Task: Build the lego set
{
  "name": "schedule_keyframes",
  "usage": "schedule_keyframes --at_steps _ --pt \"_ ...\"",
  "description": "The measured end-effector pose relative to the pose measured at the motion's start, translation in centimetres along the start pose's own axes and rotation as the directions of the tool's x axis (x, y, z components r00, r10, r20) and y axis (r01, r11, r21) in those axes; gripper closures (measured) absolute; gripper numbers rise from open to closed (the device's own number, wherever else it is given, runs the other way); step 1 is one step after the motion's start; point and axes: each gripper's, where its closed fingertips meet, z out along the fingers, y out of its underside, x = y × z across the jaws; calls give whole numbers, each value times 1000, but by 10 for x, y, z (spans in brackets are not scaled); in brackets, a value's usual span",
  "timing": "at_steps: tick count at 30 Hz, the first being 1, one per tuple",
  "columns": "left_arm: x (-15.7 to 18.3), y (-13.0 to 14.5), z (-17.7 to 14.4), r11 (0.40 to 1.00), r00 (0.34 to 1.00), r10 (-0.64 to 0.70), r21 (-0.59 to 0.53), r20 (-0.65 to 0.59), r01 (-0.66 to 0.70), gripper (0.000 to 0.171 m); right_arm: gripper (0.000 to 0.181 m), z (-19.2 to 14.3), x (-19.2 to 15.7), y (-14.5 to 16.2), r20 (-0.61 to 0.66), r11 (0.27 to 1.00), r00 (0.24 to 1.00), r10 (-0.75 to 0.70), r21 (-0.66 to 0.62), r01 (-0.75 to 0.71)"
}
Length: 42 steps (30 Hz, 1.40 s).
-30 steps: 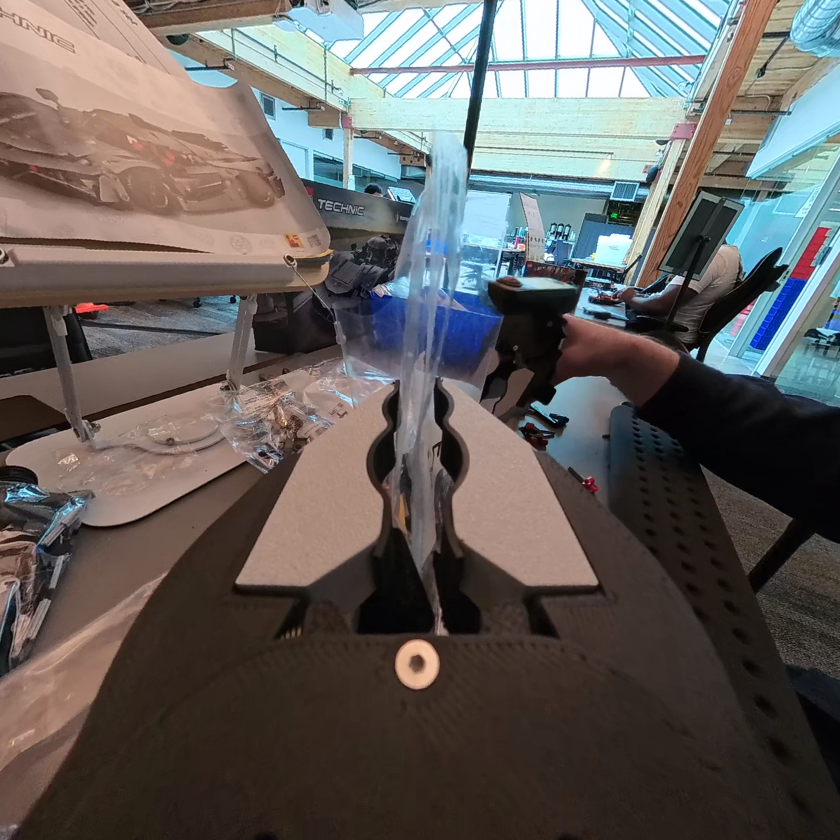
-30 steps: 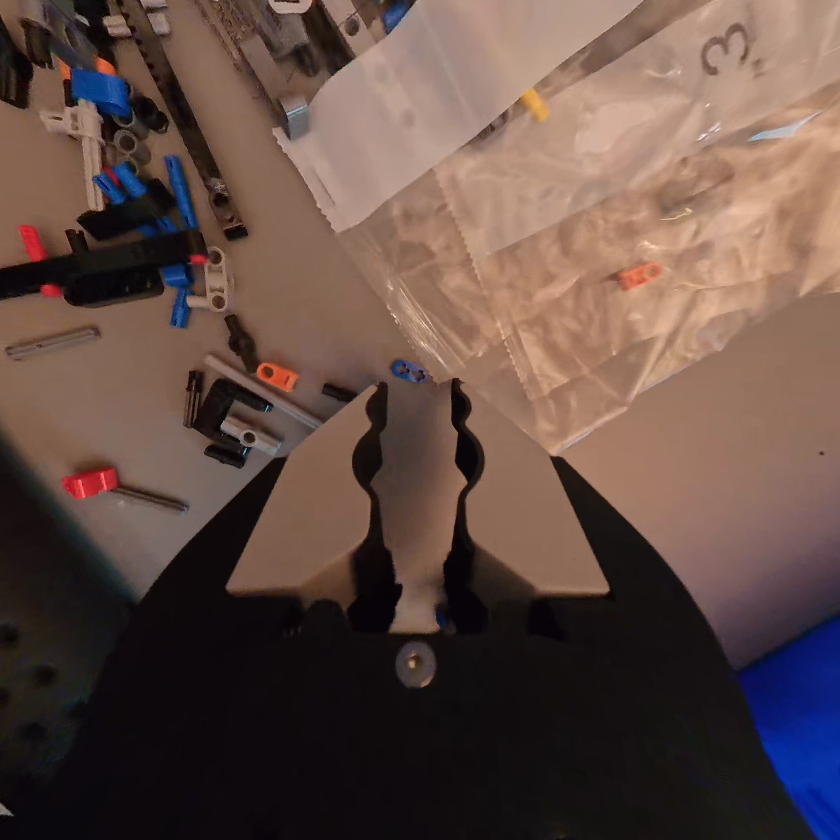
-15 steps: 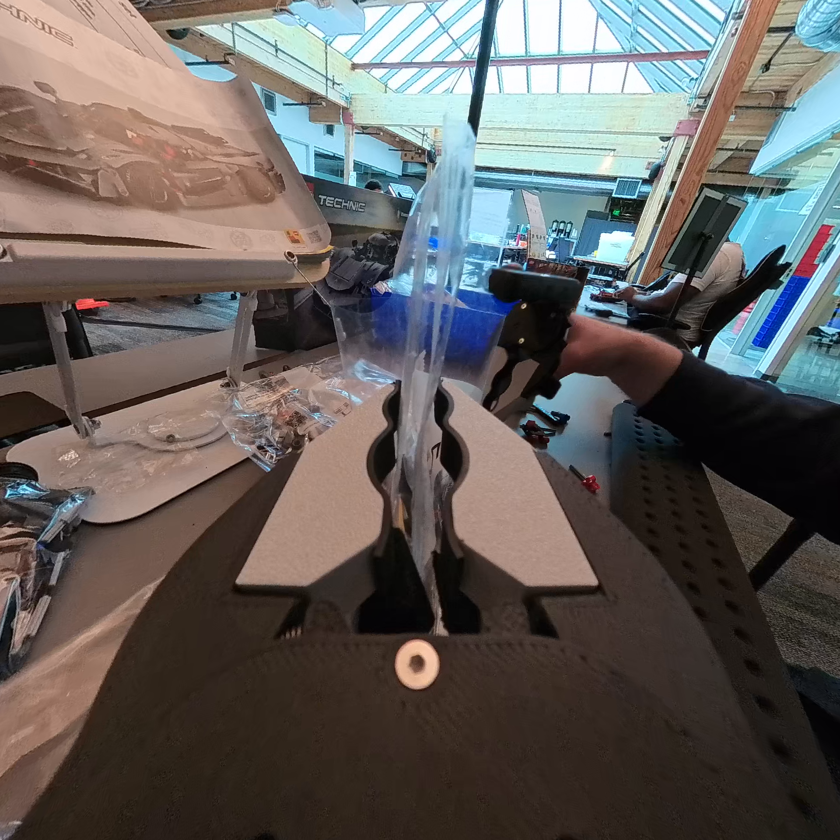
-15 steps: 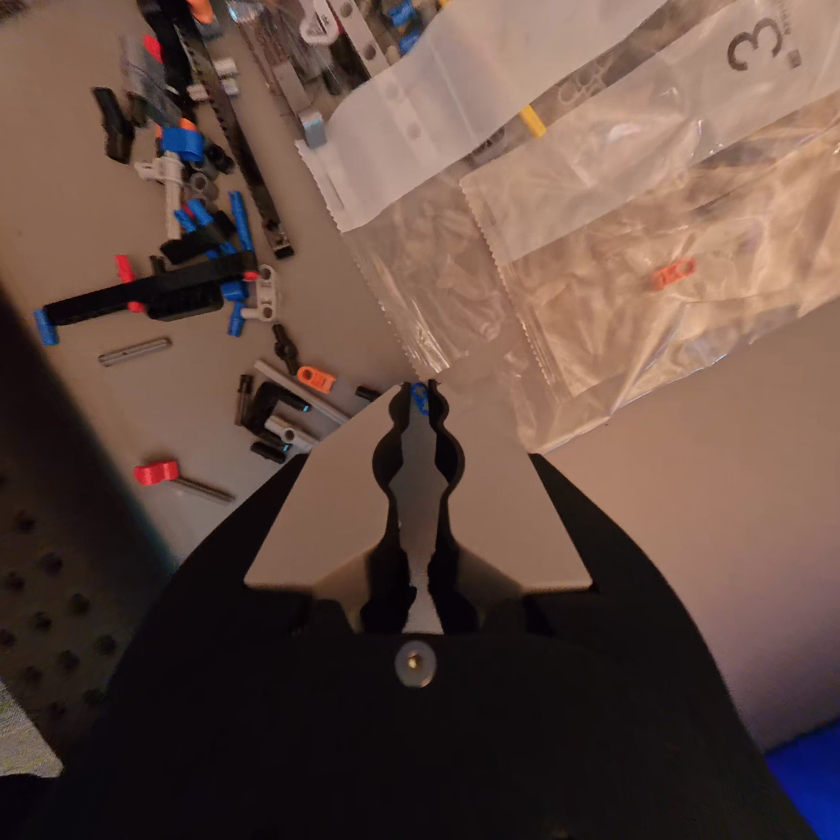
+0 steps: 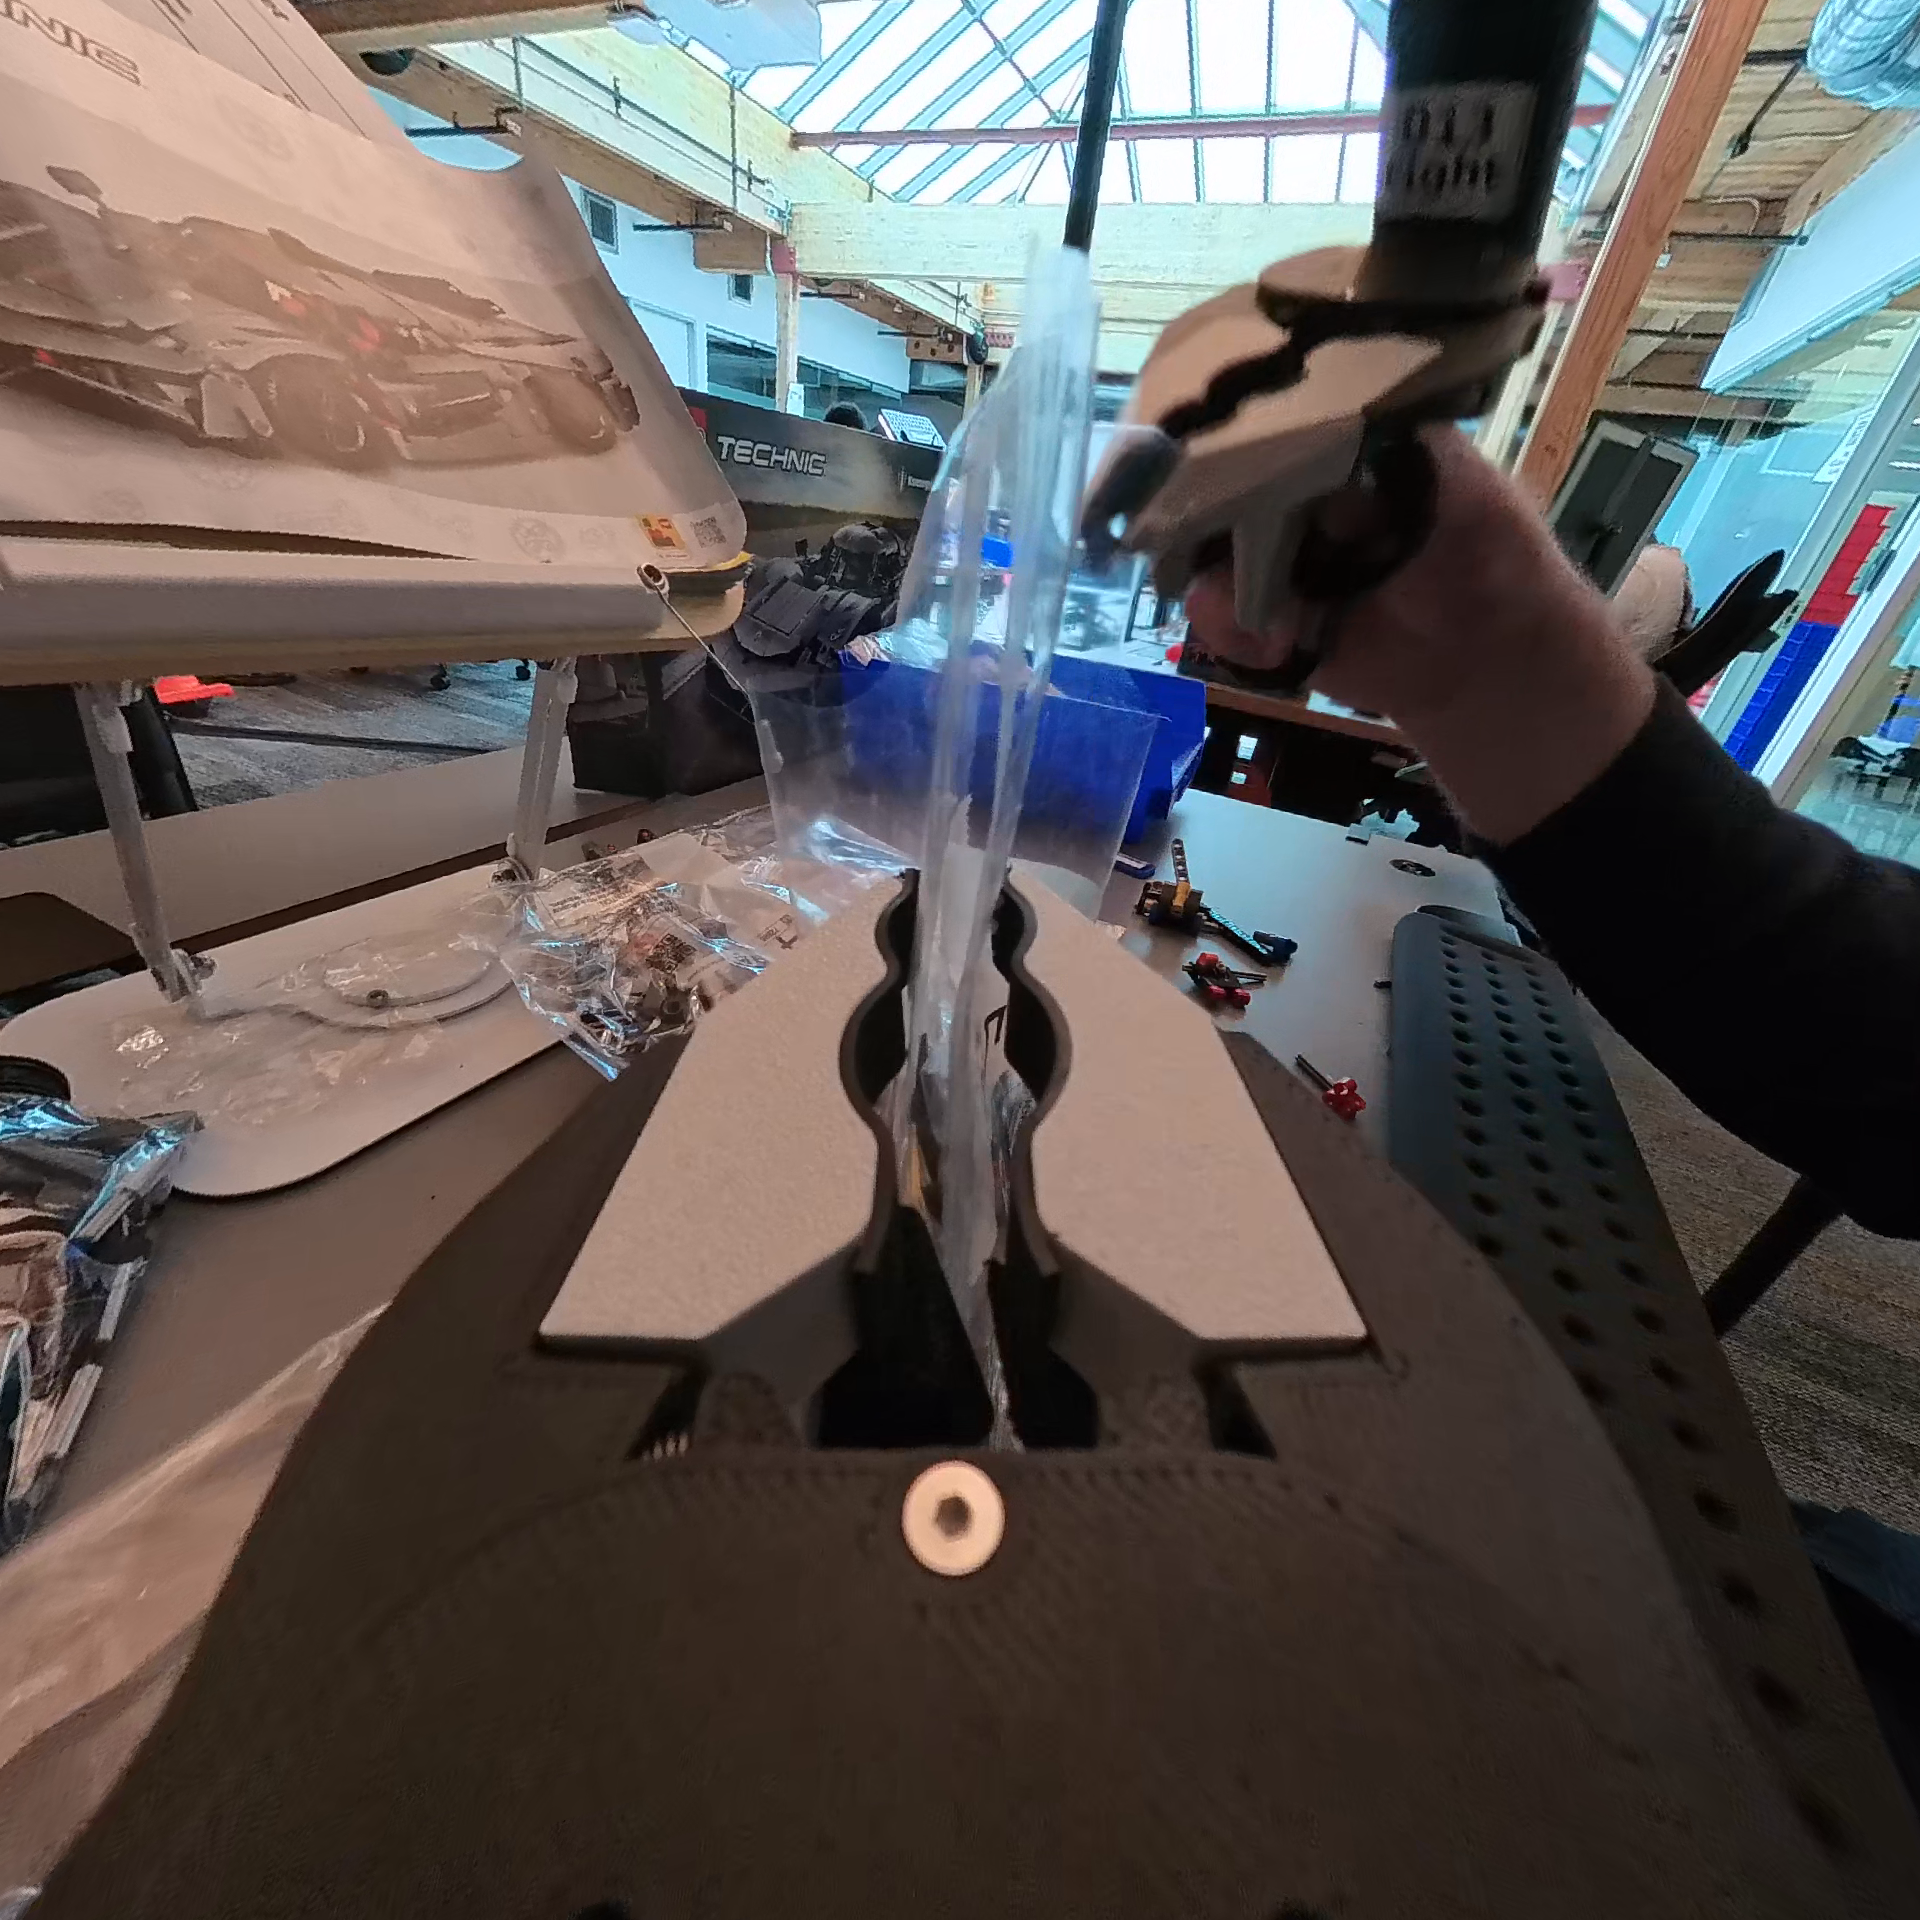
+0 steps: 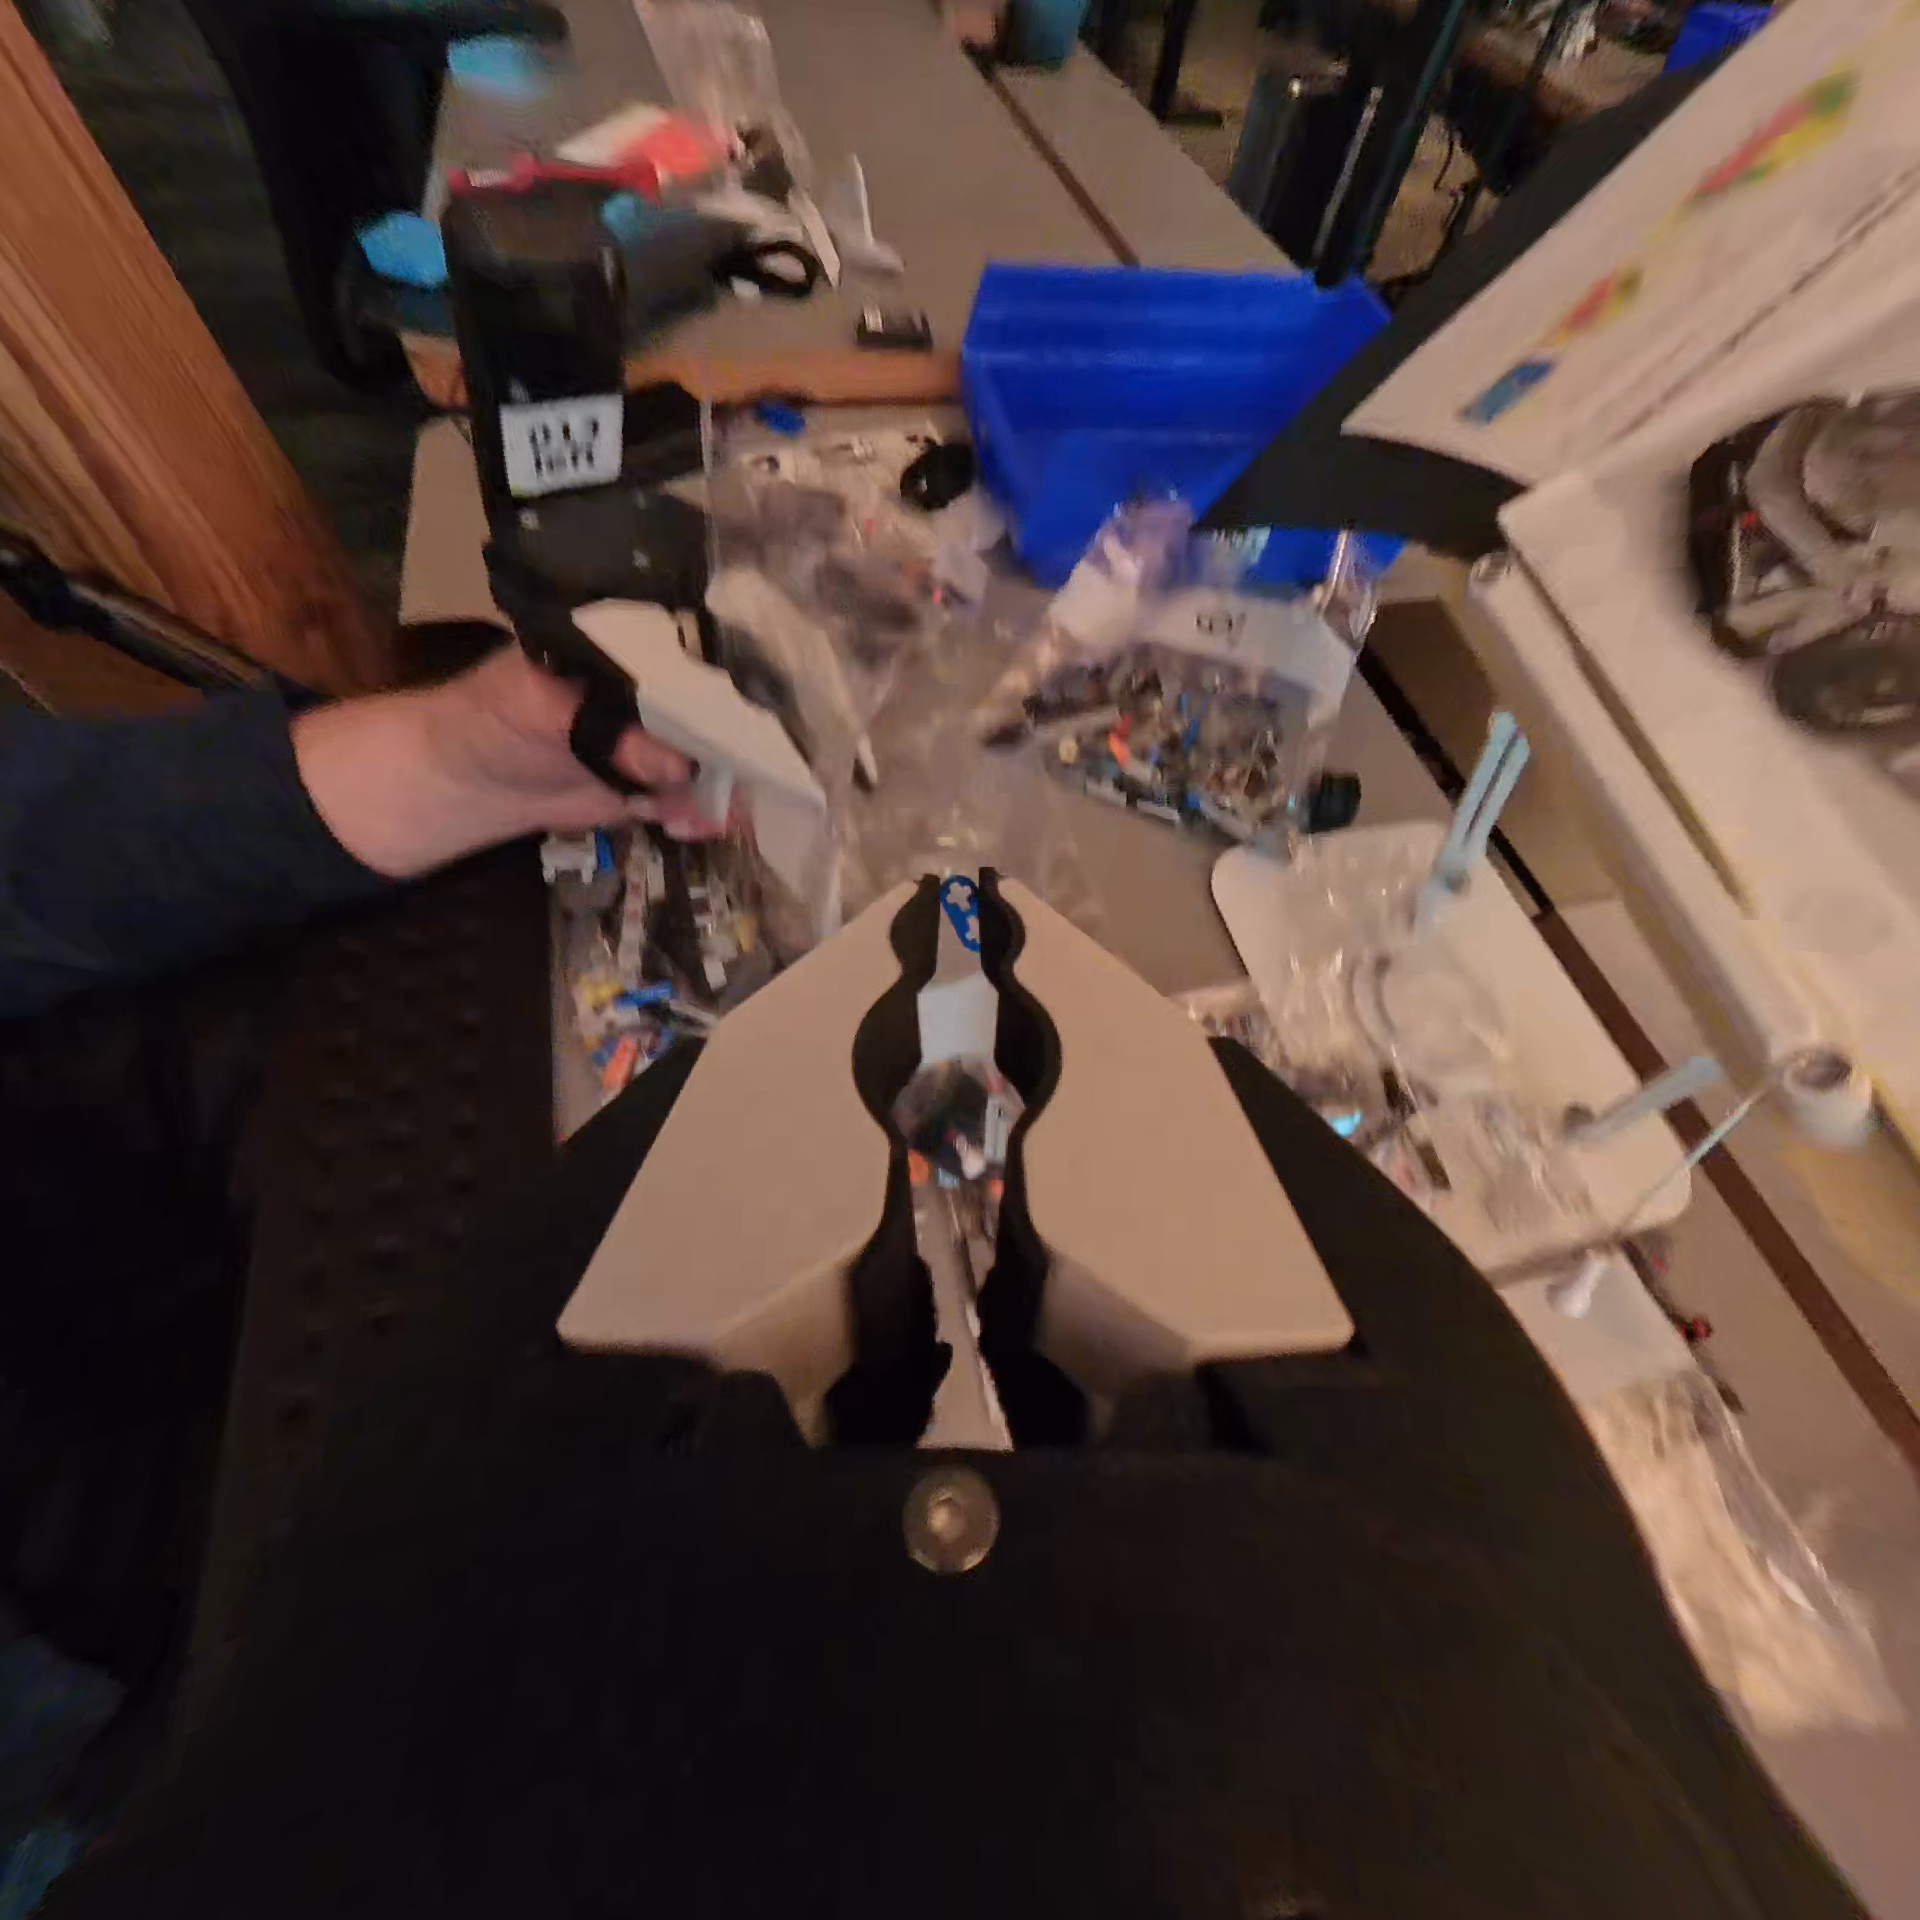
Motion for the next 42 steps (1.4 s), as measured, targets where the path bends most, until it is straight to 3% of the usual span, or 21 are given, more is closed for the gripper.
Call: schedule_keyframes --at_steps 2,6,9,12,18,21,26,31,37,42 --pt "1 0 0 1000 1000 2 -1 -4 -2 160 176 7 2 -17 4 1000 1000 1 18 -1" --pt "2 -1 0 1000 1000 3 3 -10 -3 160 176 25 5 -21 29 999 999 30 -17 -29" --pt "3 -1 0 1000 1000 5 4 -14 -4 160 176 38 -6 -12 115 995 991 75 -69 -68" --pt "4 -1 1 1000 1000 6 3 -17 -6 160 166 47 -4 0 111 988 987 115 -117 -102" --pt "4 0 1 1000 1000 6 0 -16 -6 160 159 14 5 9 24 989 993 119 -86 -117" --pt "4 -1 1 1000 1000 5 0 -16 -5 160 162 -15 6 50 -36 975 992 122 -181 -126" --pt "4 0 2 1000 1000 9 -6 -13 -9 160 161 -43 -6 165 -82 857 991 108 -497 -135" --pt "0 1 0 1000 1000 7 -4 3 -7 160 164 -55 8 240 -163 765 979 125 -613 -200" --pt "-2 5 1 1000 1000 4 -19 13 -4 159 167 -50 15 269 -129 746 974 185 -627 -225" --pt "-3 5 2 1000 1000 8 -24 12 -8 160 179 -45 12 267 -92 752 980 174 -630 -193"
